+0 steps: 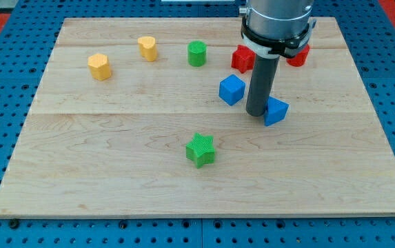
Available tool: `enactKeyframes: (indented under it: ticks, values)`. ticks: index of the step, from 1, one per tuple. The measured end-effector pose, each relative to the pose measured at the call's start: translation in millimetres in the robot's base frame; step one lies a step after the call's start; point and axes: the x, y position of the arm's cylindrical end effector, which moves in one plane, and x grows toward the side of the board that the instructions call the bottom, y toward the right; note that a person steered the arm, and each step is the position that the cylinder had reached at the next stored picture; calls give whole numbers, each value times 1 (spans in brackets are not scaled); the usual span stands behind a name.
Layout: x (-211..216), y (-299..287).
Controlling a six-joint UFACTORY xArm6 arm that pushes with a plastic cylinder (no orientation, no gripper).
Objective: Move blue cube above the blue triangle
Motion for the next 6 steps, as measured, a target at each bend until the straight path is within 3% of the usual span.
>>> enactKeyframes:
  ticks: [1,2,3,5,6]
  values:
    - [39,-77]
    - [-1,-83]
    - [-47,-75]
    - [-46,-4]
    - [-75,12]
